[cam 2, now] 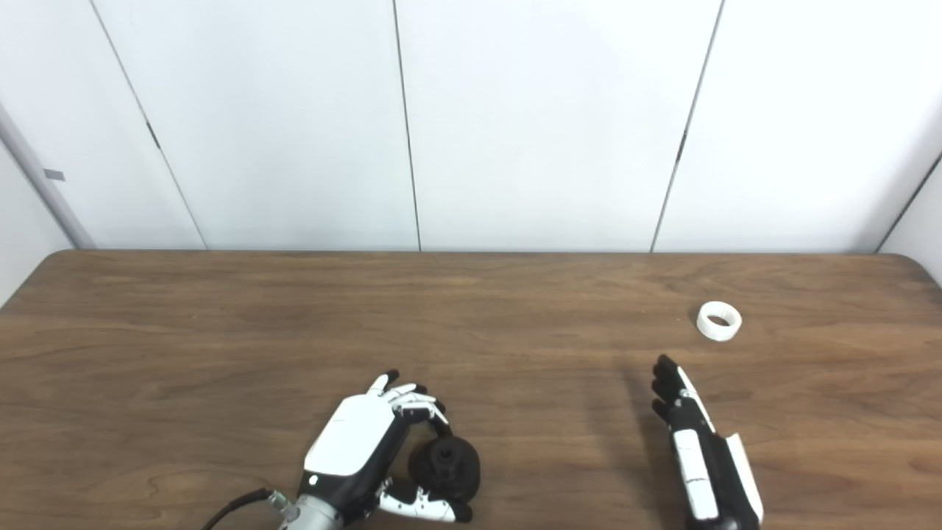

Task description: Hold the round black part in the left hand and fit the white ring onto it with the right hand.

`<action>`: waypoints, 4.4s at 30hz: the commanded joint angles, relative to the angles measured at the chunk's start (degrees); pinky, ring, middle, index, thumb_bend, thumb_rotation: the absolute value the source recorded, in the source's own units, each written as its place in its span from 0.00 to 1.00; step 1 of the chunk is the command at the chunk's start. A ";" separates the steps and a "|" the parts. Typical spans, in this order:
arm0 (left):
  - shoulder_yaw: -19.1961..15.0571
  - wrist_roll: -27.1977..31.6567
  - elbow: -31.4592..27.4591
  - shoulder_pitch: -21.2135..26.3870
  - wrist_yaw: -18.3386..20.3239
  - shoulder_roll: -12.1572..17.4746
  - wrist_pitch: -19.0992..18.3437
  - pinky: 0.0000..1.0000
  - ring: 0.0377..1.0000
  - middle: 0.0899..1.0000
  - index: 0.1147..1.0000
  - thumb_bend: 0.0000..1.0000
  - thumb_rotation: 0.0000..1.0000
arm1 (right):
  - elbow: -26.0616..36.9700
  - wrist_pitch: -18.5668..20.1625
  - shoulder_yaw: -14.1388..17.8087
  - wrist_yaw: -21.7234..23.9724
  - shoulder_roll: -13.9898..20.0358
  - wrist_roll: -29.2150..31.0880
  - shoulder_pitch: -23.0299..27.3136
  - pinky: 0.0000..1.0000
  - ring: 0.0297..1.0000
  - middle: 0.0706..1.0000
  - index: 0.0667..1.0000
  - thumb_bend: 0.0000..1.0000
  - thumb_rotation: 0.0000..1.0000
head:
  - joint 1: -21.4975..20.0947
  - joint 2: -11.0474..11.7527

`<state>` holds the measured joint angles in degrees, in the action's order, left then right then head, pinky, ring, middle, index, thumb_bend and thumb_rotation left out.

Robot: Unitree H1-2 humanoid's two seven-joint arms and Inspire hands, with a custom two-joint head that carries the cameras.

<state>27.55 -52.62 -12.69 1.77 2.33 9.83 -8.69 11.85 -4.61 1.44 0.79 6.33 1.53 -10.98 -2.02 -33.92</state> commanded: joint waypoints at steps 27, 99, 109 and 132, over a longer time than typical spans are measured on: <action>-1.18 -0.52 4.08 -5.50 -4.37 -1.24 4.24 1.00 0.86 0.74 0.42 0.52 0.05 | 12.92 10.10 1.32 -5.69 1.25 -13.67 -1.86 0.85 0.87 0.84 0.79 0.59 0.57 | -6.68 -5.53; -5.53 2.96 2.34 -7.84 -1.86 0.59 7.41 1.00 0.86 0.74 0.42 0.52 0.05 | -26.68 31.45 -6.76 10.35 23.38 -44.86 43.09 1.00 1.00 0.97 0.74 0.86 0.29 | -20.20 -8.29; -5.66 2.97 2.27 -8.03 -1.92 0.36 7.49 1.00 0.86 0.73 0.42 0.52 0.05 | -27.50 31.47 -8.83 10.52 24.82 -45.41 43.74 1.00 1.00 0.99 0.71 0.86 0.27 | -19.79 -8.35; -5.31 2.70 1.73 -8.14 -1.31 -0.12 6.78 1.00 0.86 0.73 0.42 0.52 0.05 | -30.19 29.99 -10.64 7.86 24.98 -44.41 44.79 1.00 1.00 0.94 0.60 0.84 0.20 | -19.53 -8.44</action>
<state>21.91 -49.16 -10.89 -5.16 -1.29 9.18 -0.30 -18.58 26.49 -9.21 10.16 29.29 -42.81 30.92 -21.53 -42.28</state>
